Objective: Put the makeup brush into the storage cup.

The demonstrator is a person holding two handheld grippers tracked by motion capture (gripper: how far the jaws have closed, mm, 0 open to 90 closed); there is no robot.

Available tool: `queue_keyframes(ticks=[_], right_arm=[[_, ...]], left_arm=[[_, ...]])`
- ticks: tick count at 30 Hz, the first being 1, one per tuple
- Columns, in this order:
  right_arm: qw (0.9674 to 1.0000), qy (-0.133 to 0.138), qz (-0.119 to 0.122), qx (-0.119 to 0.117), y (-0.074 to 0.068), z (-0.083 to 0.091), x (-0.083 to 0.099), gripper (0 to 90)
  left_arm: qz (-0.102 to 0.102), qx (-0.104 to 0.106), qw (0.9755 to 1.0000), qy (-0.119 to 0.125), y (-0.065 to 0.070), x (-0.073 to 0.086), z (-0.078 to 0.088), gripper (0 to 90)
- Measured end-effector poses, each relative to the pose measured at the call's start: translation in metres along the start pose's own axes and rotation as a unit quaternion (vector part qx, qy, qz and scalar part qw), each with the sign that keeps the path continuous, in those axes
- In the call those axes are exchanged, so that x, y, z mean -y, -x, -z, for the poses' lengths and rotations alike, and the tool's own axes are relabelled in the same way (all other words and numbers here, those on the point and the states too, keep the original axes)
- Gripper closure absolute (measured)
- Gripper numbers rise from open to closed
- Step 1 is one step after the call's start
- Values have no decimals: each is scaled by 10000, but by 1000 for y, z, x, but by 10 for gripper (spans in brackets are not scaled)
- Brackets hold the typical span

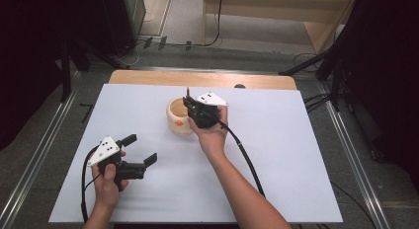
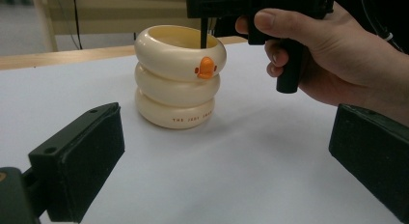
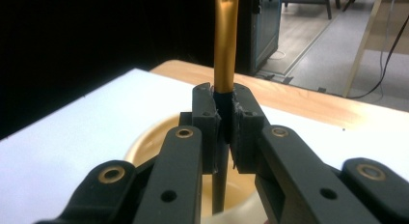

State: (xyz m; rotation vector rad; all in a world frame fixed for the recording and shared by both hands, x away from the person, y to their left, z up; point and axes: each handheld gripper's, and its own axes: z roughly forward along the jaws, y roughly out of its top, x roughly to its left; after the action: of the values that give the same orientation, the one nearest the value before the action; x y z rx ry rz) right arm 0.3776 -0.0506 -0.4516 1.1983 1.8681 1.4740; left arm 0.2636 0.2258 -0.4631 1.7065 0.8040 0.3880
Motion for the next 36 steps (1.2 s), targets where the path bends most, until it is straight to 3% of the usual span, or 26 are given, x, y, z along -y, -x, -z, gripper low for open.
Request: queue_keyframes(ticks=[5,11,22,27,31,36], right_arm=[[9999,-132,47,43,0,-1,5,829],[9998,-209,18,72,2,6,2,666],[9996,-252,-52,81,13,32,2,490],[9995,-303,87,48,20,47,10,335],[9991,-360,242,45,26,56,16,146],[9990,-314,276,-167,32,70,21,36]], left_arm=[[8,-15,10000,17,0,0,0,0],[21,-24,10000,33,-1,0,1,0],[5,-29,10000,28,0,0,1,0],[-13,-26,10000,-1,0,0,0,0],[-19,-16,10000,-6,1,0,-1,0],[-3,-14,10000,-13,1,1,-1,0]])
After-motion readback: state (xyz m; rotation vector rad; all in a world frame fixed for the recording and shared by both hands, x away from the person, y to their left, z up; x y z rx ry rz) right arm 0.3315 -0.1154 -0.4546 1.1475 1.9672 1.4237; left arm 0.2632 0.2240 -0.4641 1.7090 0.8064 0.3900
